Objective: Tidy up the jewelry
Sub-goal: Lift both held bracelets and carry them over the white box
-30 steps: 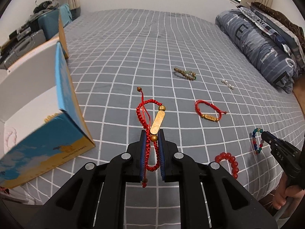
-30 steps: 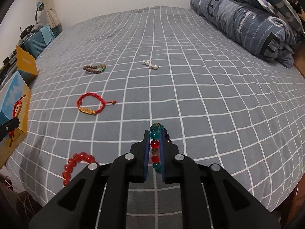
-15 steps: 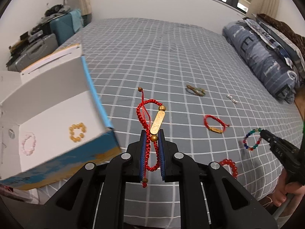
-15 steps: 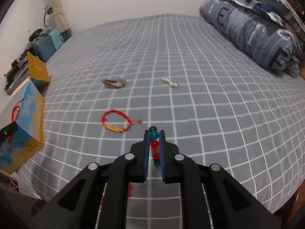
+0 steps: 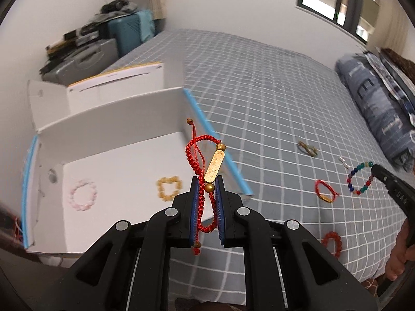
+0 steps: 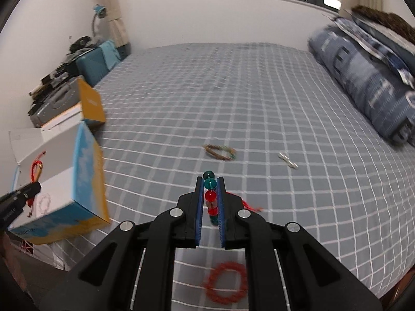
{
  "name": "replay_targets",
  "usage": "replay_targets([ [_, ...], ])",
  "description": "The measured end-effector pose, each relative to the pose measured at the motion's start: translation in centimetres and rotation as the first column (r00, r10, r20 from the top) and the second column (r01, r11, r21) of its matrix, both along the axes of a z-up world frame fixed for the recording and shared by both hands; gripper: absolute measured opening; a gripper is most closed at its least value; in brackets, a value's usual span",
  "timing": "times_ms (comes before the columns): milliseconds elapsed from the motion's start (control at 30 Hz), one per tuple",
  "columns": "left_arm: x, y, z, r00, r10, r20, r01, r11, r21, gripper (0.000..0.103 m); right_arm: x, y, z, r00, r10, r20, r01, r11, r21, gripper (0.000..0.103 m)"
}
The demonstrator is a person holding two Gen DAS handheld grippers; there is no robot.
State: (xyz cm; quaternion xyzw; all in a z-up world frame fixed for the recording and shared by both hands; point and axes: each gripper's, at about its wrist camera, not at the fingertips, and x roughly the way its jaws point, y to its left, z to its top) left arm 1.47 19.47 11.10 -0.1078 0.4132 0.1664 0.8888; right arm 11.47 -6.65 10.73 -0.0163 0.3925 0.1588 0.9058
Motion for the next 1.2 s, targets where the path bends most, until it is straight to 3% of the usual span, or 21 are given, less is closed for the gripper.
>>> replay_targets([
  [333, -3.2, 6.8, 2.6, 0.991, 0.137, 0.008, -0.137, 0.989, 0.045, 0.012, -1.2, 10.8, 4.5, 0.988, 0.149, 0.033, -0.15, 0.989, 0.017, 0.009],
  [600, -6.1, 11.1, 2.7, 0.972, 0.235, 0.001, -0.234, 0.971, 0.052, 0.012, -3.7, 19.7, 6.2, 0.953, 0.297, 0.05, -0.299, 0.954, 0.032, 0.009],
  [833, -6.8, 13.7, 0.3, 0.961, 0.275, -0.031, -0.275, 0.962, 0.007, 0.012, -5.3, 26.0, 4.3, 0.923, 0.383, 0.028, -0.383, 0.924, -0.006, 0.009],
  [1200, -4.9, 16.5, -4.1, 0.949, 0.291, -0.117, -0.297, 0.954, -0.037, 0.013, -5.1, 30.9, -1.5, 0.902, 0.422, -0.09, -0.427, 0.903, -0.048, 0.009],
])
